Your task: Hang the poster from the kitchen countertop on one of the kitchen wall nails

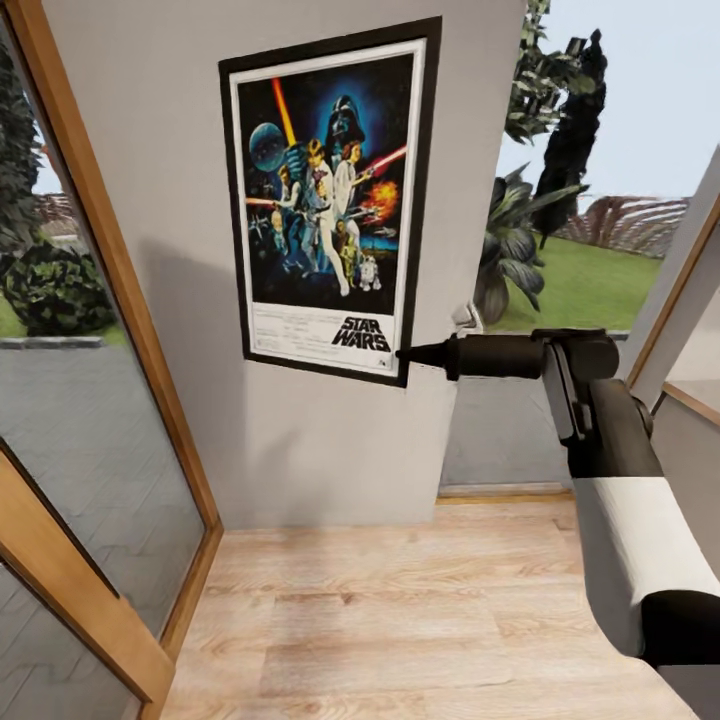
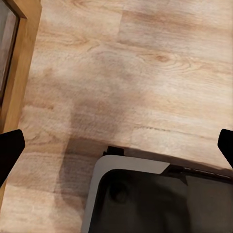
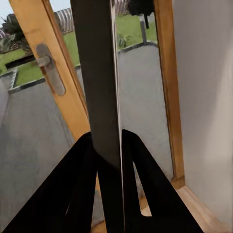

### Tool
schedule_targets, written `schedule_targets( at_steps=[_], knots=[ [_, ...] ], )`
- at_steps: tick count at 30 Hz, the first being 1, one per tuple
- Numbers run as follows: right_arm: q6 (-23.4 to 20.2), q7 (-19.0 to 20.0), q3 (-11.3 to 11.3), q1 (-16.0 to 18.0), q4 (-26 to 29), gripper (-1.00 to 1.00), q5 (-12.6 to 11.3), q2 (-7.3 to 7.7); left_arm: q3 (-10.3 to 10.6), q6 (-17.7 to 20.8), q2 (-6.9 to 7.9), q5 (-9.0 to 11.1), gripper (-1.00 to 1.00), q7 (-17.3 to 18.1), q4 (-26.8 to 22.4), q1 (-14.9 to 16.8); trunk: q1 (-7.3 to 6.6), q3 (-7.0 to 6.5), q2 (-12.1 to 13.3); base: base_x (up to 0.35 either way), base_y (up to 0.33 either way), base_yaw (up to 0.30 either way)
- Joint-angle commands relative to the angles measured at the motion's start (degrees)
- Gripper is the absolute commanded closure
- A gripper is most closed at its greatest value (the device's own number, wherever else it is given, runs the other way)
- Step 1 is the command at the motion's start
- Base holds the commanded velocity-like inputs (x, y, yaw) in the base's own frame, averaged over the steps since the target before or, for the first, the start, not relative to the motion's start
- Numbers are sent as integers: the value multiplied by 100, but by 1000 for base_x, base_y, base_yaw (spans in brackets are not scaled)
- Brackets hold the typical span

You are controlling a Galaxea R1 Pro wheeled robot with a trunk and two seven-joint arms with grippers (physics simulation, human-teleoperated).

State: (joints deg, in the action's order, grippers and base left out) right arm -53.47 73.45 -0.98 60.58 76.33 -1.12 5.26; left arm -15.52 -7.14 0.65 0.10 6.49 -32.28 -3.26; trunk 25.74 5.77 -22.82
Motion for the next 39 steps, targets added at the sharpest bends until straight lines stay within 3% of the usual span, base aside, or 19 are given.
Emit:
schedule_targets(
  at_steps=[1, 6, 11, 17, 25, 31, 39],
  knots=[
    [-71, 67, -6, 102, -124, 100, -15, 10, -29, -5, -4, 0, -100, 45, -6, 1, 4, 12, -10, 0, 0, 0],
    [-7, 158, -8, 249, -359, 100, -27, 18, -28, -7, -2, 3, -100, 45, -6, 1, 4, 12, -10, 0, 0, 0],
    [114, 181, -7, 266, -386, 100, -28, 45, -30, -7, 4, 4, -100, 45, -6, 1, 4, 12, -10, 0, 0, 0],
    [432, 488, 0, 268, -533, 100, -19, 132, -30, -7, 5, 6, -100, 45, -6, 1, 4, 12, -10, 0, 0, 0],
    [480, 533, -2, 269, -693, 100, -19, 173, -30, -7, 5, 7, -100, 45, -6, 1, 4, 12, -10, 0, 0, 0],
    [662, 745, 1, 400, -1284, 100, -24, 180, -30, -7, 5, 8, -100, 45, -6, 1, 4, 12, -10, 0, 0, 0],
    [794, 871, -5, 541, -1532, 100, -28, 178, -30, -7, 5, 8, -100, 45, -6, 1, 4, 12, -10, 0, 0, 0]
  ],
)
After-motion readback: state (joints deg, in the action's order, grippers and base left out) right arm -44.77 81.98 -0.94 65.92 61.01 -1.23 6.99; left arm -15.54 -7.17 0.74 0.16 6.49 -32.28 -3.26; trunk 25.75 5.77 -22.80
